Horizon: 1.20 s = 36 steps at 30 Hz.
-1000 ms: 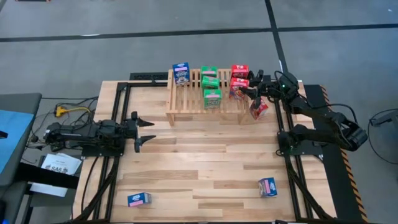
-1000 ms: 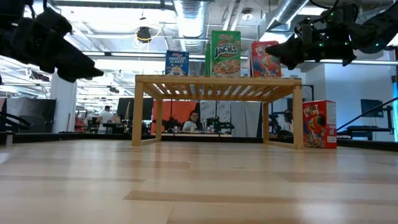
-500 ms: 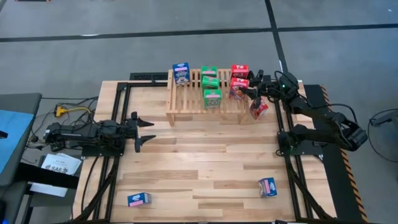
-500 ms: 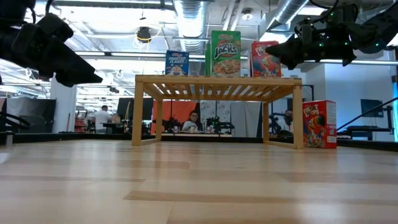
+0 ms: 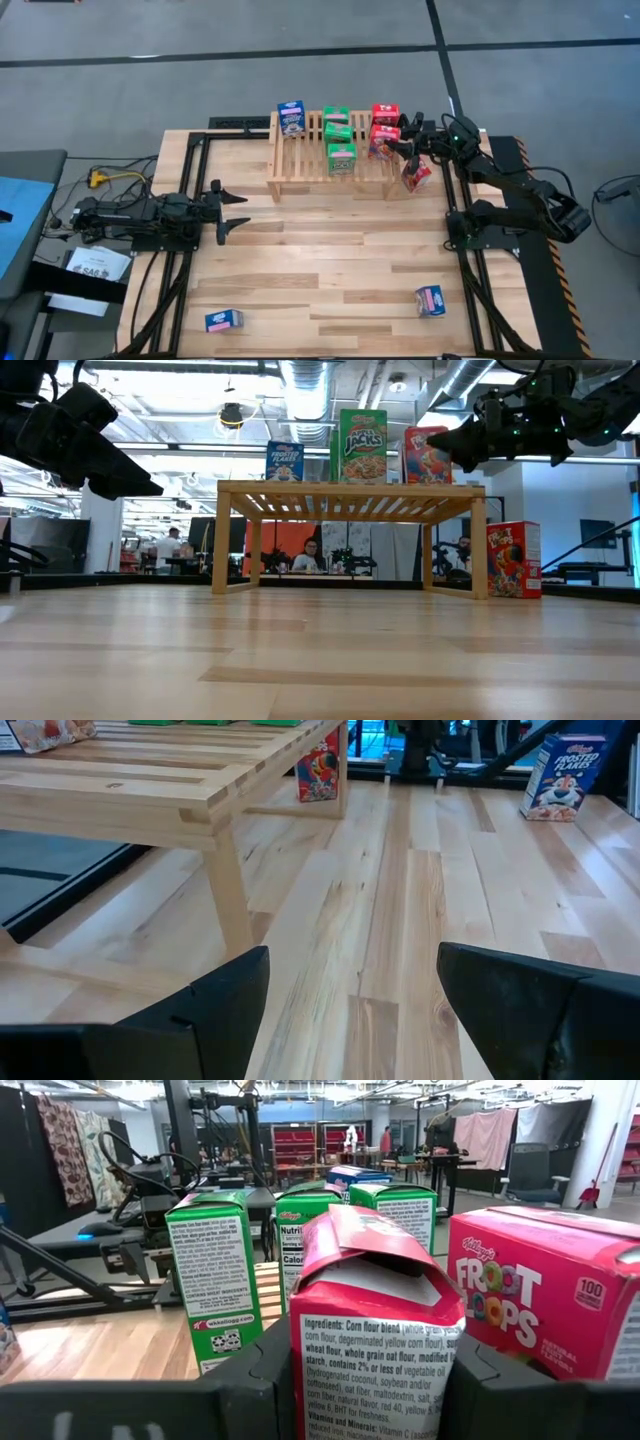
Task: Stack cereal on shelf
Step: Put the bottom red cereal box on the shelf aligned with the other red cereal box
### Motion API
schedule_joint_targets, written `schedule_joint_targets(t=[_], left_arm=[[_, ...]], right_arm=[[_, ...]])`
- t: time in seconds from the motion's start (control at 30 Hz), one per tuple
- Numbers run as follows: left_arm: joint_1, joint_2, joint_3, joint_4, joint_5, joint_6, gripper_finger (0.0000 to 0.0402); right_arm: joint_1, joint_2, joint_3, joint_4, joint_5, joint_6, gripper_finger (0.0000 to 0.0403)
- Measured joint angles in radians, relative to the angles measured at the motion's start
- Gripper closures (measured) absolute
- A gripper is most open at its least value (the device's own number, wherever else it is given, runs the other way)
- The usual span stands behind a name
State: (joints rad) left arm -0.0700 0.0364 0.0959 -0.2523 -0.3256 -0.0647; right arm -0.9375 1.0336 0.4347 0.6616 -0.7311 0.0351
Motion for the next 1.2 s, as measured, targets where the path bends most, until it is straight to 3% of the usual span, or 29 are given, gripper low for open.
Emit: schedule_joint_targets(t=[0.83,1.2], left_arm=[[0.0,0.0,-0.001,-0.003,0.0,0.0,0.0123],[0.0,0.0,-0.002,-0.003,0.0,0.0,0.0123]], right_arm=[[-0.013,0.0,0.0,-0.041,0.0,0.01,0.0235],[-0.014,0.002,-0.002,-0.086,0.067,0.013,0.0149]])
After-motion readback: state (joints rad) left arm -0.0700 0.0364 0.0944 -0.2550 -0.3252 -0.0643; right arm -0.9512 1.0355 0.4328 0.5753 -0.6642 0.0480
